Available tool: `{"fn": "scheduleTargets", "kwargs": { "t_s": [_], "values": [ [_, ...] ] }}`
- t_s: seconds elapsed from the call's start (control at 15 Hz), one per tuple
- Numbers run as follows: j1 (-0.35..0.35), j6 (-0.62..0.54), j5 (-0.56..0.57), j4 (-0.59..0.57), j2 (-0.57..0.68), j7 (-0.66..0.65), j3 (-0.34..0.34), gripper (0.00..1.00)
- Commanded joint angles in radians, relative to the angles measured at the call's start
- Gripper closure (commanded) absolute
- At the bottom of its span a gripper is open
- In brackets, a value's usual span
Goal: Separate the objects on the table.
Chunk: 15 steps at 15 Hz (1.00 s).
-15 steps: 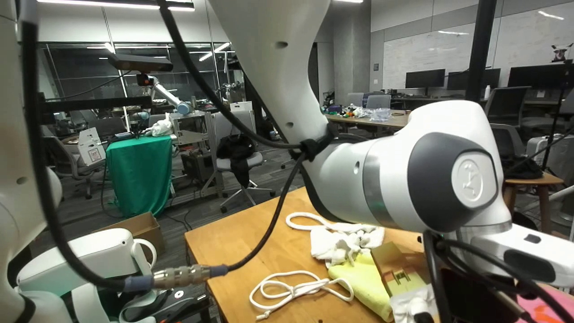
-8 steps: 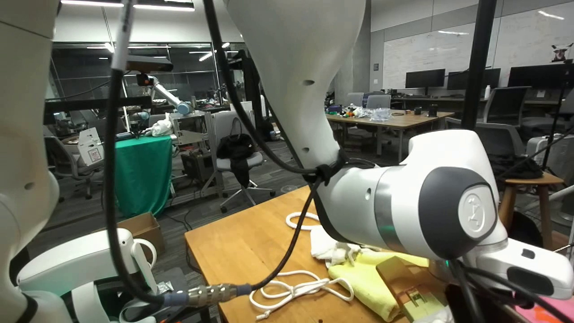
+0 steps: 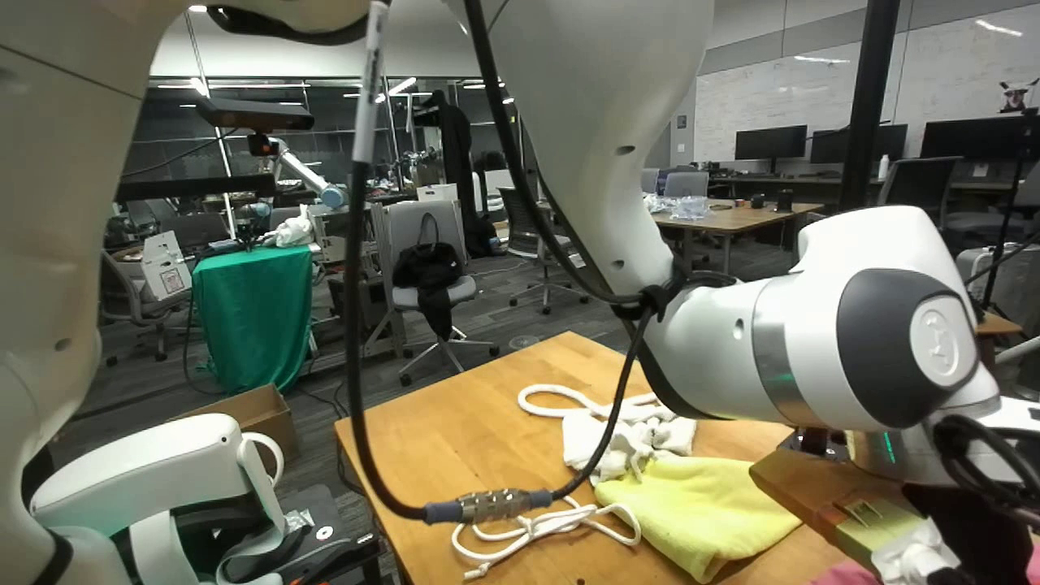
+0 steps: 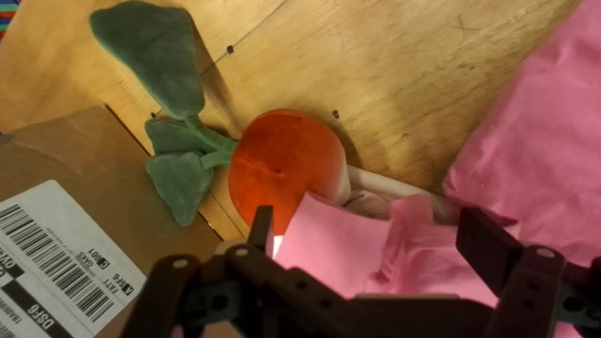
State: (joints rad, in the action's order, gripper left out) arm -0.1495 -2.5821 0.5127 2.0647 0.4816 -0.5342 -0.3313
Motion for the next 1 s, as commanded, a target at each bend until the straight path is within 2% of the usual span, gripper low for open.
{"fn": "scheduleTargets", "kwargs": {
  "t_s": [0.0, 0.47, 0.93],
  "values": [
    [0.018, 0.058, -0.042, -0.054, 0.028, 0.068, -0.036, 0.00],
    [0.011, 0.167, -0.052, -0.098, 0.065, 0.106, -0.040, 0.00],
    [0.012, 0.225, -0.029, -0.204, 0.170, 0.088, -0.070, 0.00]
  ]
}}
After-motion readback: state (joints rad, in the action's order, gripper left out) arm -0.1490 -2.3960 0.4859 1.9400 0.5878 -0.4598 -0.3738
